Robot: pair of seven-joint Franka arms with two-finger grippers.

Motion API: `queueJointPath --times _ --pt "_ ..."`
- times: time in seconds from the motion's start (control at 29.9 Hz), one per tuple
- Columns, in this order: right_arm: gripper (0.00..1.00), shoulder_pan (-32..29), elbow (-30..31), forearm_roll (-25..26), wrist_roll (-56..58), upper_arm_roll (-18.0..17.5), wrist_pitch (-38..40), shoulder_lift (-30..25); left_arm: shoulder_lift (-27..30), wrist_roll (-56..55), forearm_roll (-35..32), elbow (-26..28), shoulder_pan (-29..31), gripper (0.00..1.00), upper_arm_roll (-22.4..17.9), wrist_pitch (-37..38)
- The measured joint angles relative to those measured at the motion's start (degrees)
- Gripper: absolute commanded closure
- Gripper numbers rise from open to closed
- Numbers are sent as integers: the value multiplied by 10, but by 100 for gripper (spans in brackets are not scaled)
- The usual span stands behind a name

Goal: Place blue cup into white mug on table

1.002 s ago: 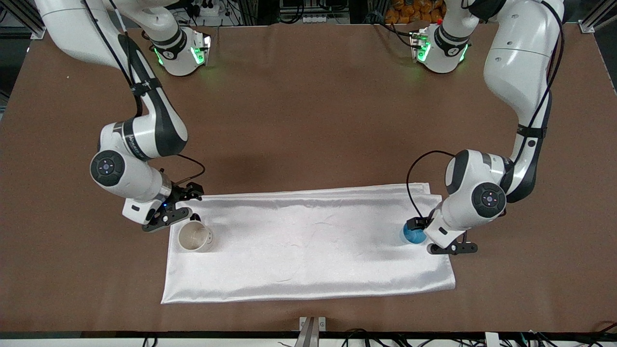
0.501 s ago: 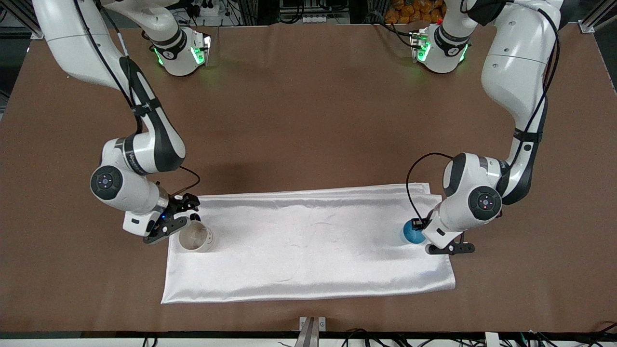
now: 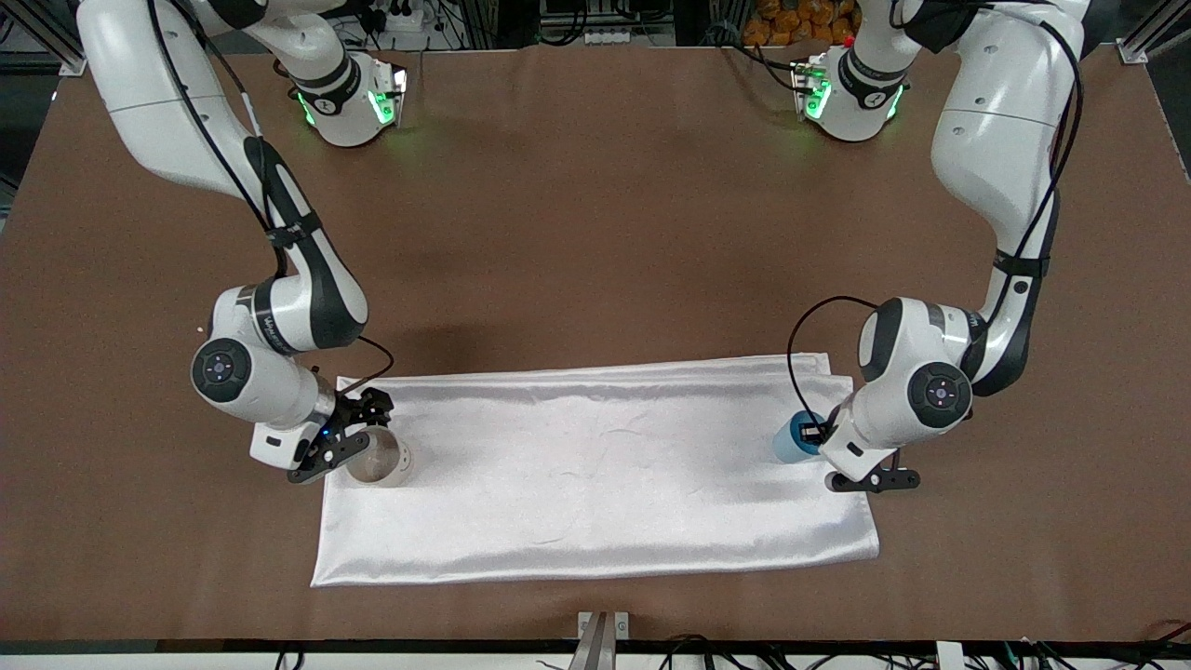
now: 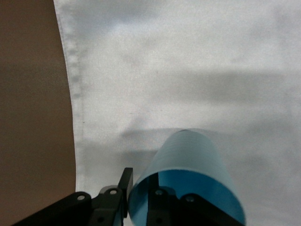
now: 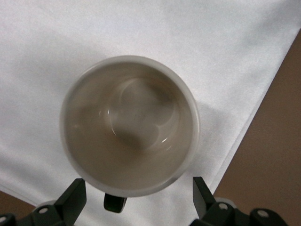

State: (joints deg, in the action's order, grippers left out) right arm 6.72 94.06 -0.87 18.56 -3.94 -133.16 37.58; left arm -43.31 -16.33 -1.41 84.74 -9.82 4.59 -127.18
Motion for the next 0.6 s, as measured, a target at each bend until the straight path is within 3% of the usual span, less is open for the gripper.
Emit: queueJointPath --times 0.03,0.2,0.27,0.4,0.47,0.6 --pt "0 0 -2 0 0 0 0 2 0 -2 0 0 0 100 0 0" --pt "0 3 -13 0 0 0 0 12 2 -8 0 -1 -1 100 3 -1" --pt "8 4 -17 0 0 -1 -1 17 2 -8 0 -1 -1 100 3 -1" --pt "55 5 -23 0 0 -1 -8 26 2 -8 0 -2 -1 100 3 -1" --pt "72 5 -26 0 0 -1 -11 30 3 -8 0 -3 -1 100 3 -1" --pt "86 6 -30 0 0 -1 -12 34 4 -8 0 -4 0 100 1 -1"
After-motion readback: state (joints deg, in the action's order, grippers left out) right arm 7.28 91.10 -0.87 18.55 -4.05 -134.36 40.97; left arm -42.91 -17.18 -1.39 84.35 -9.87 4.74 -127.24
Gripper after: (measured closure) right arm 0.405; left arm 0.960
